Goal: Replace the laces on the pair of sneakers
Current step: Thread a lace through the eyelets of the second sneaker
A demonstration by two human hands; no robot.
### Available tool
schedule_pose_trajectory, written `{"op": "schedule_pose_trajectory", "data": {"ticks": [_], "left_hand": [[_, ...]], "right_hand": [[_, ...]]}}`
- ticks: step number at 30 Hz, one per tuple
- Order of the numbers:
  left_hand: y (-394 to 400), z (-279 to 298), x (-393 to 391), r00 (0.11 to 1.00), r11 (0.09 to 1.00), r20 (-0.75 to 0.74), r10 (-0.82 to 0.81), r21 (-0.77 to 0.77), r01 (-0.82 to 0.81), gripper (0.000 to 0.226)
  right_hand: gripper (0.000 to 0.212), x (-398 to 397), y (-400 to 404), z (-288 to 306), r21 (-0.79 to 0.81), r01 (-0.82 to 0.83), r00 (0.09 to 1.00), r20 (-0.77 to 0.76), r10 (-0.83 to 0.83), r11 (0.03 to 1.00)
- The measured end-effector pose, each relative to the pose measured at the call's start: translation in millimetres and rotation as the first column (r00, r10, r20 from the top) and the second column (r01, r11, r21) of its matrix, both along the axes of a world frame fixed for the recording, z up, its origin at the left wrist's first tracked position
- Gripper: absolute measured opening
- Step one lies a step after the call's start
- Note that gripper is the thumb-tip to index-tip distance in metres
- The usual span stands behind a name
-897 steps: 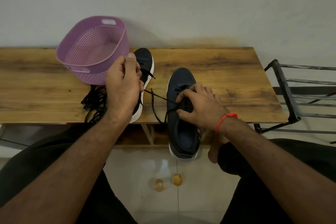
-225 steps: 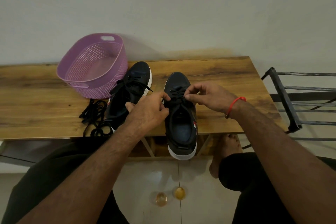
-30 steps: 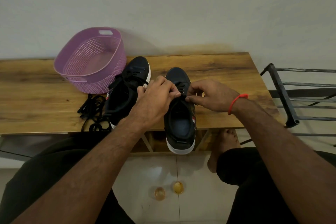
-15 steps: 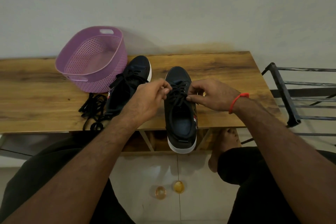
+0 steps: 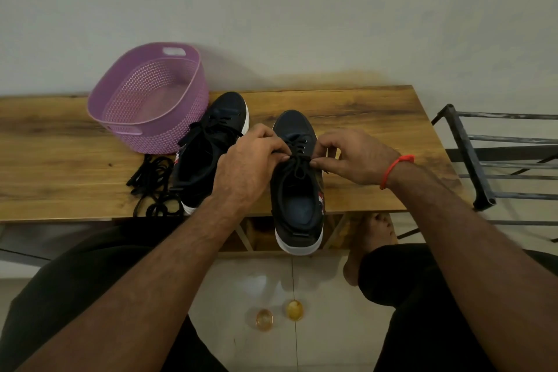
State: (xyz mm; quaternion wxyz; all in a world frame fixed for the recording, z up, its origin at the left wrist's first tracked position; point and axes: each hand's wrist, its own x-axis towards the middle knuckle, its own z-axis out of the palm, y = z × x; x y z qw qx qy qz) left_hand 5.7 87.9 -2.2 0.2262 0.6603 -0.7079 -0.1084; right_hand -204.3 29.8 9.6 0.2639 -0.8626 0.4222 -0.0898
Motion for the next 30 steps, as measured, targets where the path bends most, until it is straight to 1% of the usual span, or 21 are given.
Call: {"op": "schedule_pose_trajectory", "data": {"ticks": [7, 12, 16, 18, 20, 22, 25, 27, 29, 30], "left_hand": [[4, -7, 4, 1.0, 1.0, 0.007, -0.012, 0.001, 0.012, 0.017], [3, -9, 10, 1.0, 0.999, 0.017, 0.006, 0.037, -0.006, 0.018], [6, -14, 18, 0.999, 0.998, 0.029, 0.023, 0.06, -0.024, 0.014], [8, -17, 20, 0.999, 0.998, 0.045, 0.027, 0.063, -0.03, 0.014], [10, -21, 22, 1.0, 0.998, 0.018, 0.019, 0.068, -0.02, 0.017], [12, -24, 22, 1.0, 0.997, -0.017, 0.006, 0.081, -0.005, 0.019], [12, -27, 21, 1.0, 0.996, 0.002, -0.009, 0.094, 0.009, 0.014], [11, -28, 22, 0.999, 0.995, -0.035, -0.021, 0.096, 0.024, 0.013], [10, -27, 21, 0.989, 0.999, -0.145, 0.003, 0.047, 0.004, 0.012], [10, -26, 20, 0.975, 1.0, -0.221, 0.023, 0.004, -0.023, 0.014]], "right_hand": [[0.01, -3, 1, 0, -0.039, -0.023, 1.0, -0.008, 0.023, 0.999], [0.011, -5, 4, -6, -0.075, -0.064, 0.995, 0.072, 0.07, 0.995], [0.015, -9, 8, -14, -0.167, -0.049, 0.992, 0.107, 0.067, 0.985], [0.015, -10, 9, -20, -0.212, -0.058, 0.992, 0.099, 0.08, 0.975], [0.013, -12, 10, -25, -0.237, -0.075, 0.992, 0.078, 0.096, 0.969], [0.011, -14, 11, -29, -0.241, -0.083, 0.992, 0.07, 0.102, 0.967], [0.012, -16, 12, -31, -0.197, -0.069, 0.994, 0.069, 0.084, 0.978], [0.009, -17, 11, -31, -0.14, -0.032, 0.996, 0.076, 0.043, 0.99], [0.005, -16, 11, -28, -0.107, 0.003, 0.998, 0.057, 0.003, 0.994], [0.008, -15, 11, -26, -0.101, 0.022, 0.998, 0.059, -0.016, 0.995]]}}
